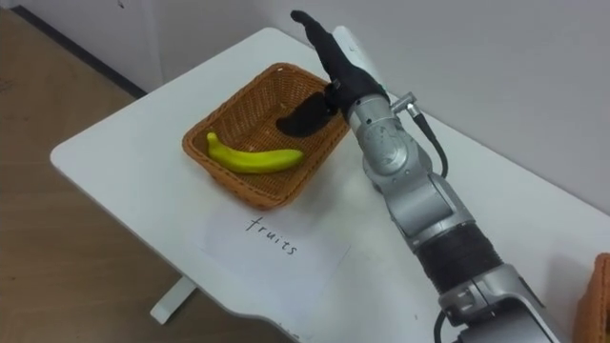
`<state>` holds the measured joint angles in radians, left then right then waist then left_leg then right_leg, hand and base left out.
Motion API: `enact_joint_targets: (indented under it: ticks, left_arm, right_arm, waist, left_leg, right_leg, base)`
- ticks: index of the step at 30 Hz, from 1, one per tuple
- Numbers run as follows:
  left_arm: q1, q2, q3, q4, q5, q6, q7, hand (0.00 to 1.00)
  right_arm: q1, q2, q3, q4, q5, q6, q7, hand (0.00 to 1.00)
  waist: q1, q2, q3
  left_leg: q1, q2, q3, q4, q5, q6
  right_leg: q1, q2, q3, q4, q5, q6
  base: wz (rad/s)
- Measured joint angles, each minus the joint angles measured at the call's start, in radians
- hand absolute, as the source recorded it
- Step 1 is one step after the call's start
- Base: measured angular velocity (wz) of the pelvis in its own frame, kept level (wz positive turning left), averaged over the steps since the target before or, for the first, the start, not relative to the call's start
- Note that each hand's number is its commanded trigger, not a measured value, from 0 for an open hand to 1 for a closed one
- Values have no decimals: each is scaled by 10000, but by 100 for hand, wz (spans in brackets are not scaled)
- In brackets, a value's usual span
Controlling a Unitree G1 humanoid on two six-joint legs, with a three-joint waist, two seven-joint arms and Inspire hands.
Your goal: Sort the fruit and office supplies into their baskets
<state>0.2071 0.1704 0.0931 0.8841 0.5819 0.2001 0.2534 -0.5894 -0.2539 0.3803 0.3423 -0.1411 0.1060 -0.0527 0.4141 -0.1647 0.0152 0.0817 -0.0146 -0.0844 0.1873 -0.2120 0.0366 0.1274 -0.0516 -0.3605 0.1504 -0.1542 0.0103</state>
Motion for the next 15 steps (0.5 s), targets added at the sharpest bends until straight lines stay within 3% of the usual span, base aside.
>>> enact_joint_targets:
  ticks: [6,10,15]
  left_arm:
    - [167,-1,-6,23,-9,-72,192,0]
    - [205,-65,6,16,-3,-174,194,0]
    - [273,-176,12,1,-2,-199,196,0]
  right_arm:
    - [-4,-15,-206,3,23,-221,-219,0]
    - [-1,-30,-699,1,576,-381,-406,0]
    - [18,-78,-1098,1,1699,-573,-782,0]
  waist:
    - [-434,14,10]
    - [-734,139,91]
    - [-826,381,6]
  left_leg:
    - [0,-12,-3,78,0,0]
    - [-21,-19,6,84,-3,-2]
    - [19,-4,263,103,0,0]
  right_leg:
    - [65,7,144,1,0,-1]
    - [91,22,169,1,2,-4]
    - [21,21,335,6,10,-17]
  base:
    - [1]
    - [-1]
    - [-13]
